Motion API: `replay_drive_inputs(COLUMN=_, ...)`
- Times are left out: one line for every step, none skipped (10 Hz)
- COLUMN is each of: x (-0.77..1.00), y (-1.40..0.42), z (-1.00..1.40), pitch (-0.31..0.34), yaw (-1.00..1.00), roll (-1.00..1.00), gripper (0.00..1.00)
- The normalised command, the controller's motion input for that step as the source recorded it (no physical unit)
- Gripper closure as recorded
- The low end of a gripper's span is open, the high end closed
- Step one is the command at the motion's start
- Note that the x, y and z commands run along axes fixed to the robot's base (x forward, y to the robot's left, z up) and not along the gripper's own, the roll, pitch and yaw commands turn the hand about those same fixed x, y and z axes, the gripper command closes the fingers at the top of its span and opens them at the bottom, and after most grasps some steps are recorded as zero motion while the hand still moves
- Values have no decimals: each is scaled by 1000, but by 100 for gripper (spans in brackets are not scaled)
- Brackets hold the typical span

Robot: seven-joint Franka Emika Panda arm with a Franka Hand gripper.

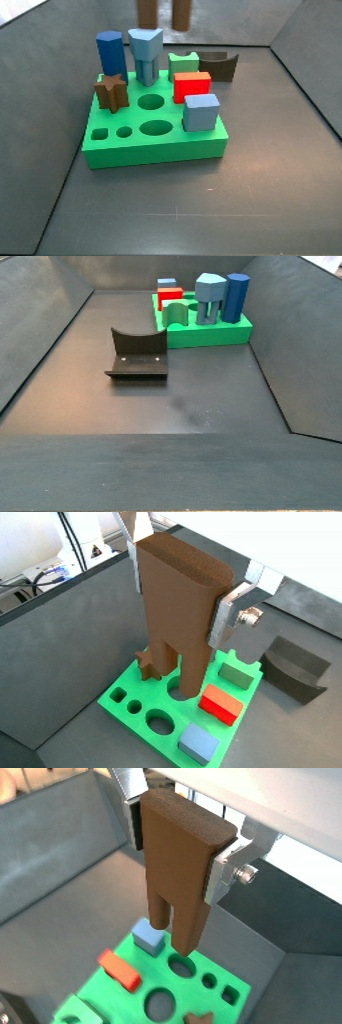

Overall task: Pick up the square-circle object. Move up. Rotate the square-circle object. Move to above the board. Insert the square-circle object.
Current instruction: Insert the square-circle object.

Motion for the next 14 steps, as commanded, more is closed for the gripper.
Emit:
replay_drive_inputs(x=-591, y=-229, z=-763, pitch=-219, yaw=369, roll=116, gripper=100)
replay_drive_inputs(x=-563, y=-277, z=-754, pitch=-226, yaw=340, roll=96, gripper=100)
replay_drive_inputs(x=-551, y=-294, z=-749, pitch=-226, yaw=303, roll=106, gripper=100)
replay_drive_inputs(x=-526, y=-246, z=-703, pitch=-250, yaw=360, roll=97, gripper=100)
replay_drive_inputs(x=-443, y=-166, z=-726, pitch=-234, yaw=366, roll=53, gripper=100)
replay_drive_inputs(x=-377, y=-69, z=-709, pitch=-239, yaw=389, roll=0, gripper=100)
replay_drive_inputs(x=-74, y=0, z=-711, pitch=-171, yaw=303, roll=0, gripper=100)
replay_drive_inputs(x=0, y=0, z=-529, pitch=-60, yaw=106, roll=0, gripper=100)
replay_drive_inputs(x=0, y=0, z=-466, pitch=-53, yaw=80, roll=0, gripper=100)
replay_drive_inputs(x=0, y=0, z=-409, pitch=-49, yaw=117, roll=0, gripper=100)
replay_drive_inputs(x=0, y=0, z=-349, pitch=-50, yaw=154, roll=0, gripper=100)
replay_drive_inputs(x=-14, y=0, z=-283, pitch=-46, yaw=160, roll=1, gripper=100)
replay_drive_inputs(x=-103, y=-20, z=-206, pitch=-60, yaw=143, roll=7, gripper=100)
replay_drive_inputs(x=-169, y=-20, z=-177, pitch=-76, yaw=117, roll=0, gripper=100)
